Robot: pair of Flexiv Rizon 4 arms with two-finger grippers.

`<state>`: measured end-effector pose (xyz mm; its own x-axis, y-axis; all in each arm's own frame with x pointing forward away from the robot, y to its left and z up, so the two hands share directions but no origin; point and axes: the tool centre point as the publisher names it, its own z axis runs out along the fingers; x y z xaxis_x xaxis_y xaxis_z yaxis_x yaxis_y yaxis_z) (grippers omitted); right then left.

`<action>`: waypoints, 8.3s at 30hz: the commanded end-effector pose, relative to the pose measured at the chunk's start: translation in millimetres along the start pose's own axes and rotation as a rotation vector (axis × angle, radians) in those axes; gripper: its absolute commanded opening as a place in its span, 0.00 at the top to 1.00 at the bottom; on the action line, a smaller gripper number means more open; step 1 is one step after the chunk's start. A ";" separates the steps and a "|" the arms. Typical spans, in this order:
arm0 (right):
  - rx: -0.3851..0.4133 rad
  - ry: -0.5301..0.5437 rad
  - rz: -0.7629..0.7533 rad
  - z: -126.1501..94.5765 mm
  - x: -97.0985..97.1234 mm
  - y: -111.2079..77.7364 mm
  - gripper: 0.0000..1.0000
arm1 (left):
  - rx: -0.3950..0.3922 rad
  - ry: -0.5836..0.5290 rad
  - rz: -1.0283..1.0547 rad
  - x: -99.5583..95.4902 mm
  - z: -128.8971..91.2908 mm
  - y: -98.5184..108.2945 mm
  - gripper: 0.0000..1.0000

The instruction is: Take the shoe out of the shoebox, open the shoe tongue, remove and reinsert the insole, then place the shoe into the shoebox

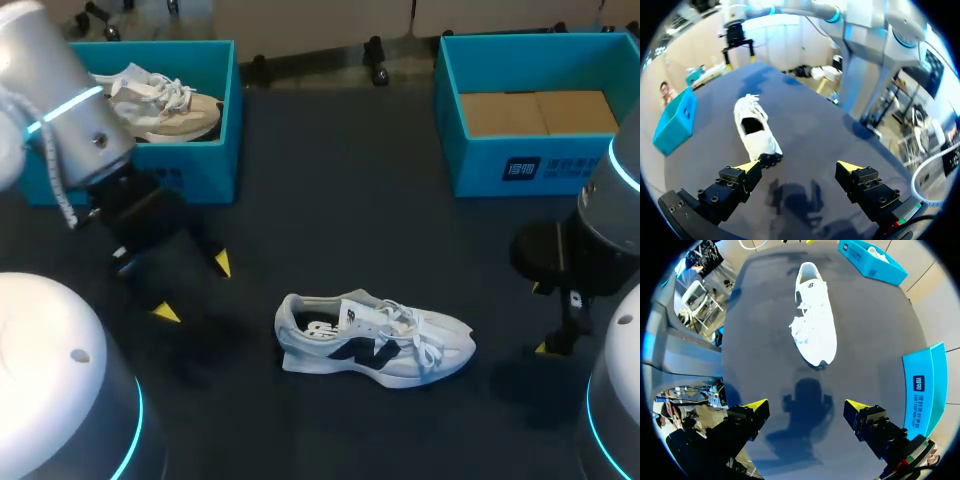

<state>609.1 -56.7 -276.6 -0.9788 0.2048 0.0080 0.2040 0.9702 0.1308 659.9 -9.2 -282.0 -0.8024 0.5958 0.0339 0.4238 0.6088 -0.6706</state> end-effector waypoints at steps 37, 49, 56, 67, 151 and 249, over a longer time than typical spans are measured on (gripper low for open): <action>-0.001 -0.003 0.000 1.2 1.5 -1.2 0.00 | 0.642 -0.135 -0.398 -3.8 62.6 70.7 0.00; -0.001 -0.003 0.000 1.2 1.5 -1.2 0.00 | 0.698 -0.173 -0.338 -0.6 69.9 74.7 0.00; -0.001 -0.003 0.000 1.2 1.5 -1.2 0.00 | 0.730 -0.243 -0.307 -3.7 84.0 60.6 0.00; -0.001 -0.003 0.000 1.2 1.5 -1.2 0.00 | 0.757 -0.324 -0.361 -20.6 97.6 49.5 0.00; -0.001 -0.003 0.000 1.2 1.5 -1.2 0.00 | 0.695 -0.423 -0.315 -91.2 160.8 14.5 0.00; 0.034 0.163 0.649 -5.5 -28.5 80.1 0.00 | 0.683 -0.398 -0.316 -110.3 184.7 -0.2 1.00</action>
<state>617.5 -20.9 -262.4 -0.9067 0.4147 0.0769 0.4217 0.8944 0.1494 669.0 -171.6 -417.5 -0.9825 0.1451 0.1165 -0.0882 0.1878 -0.9782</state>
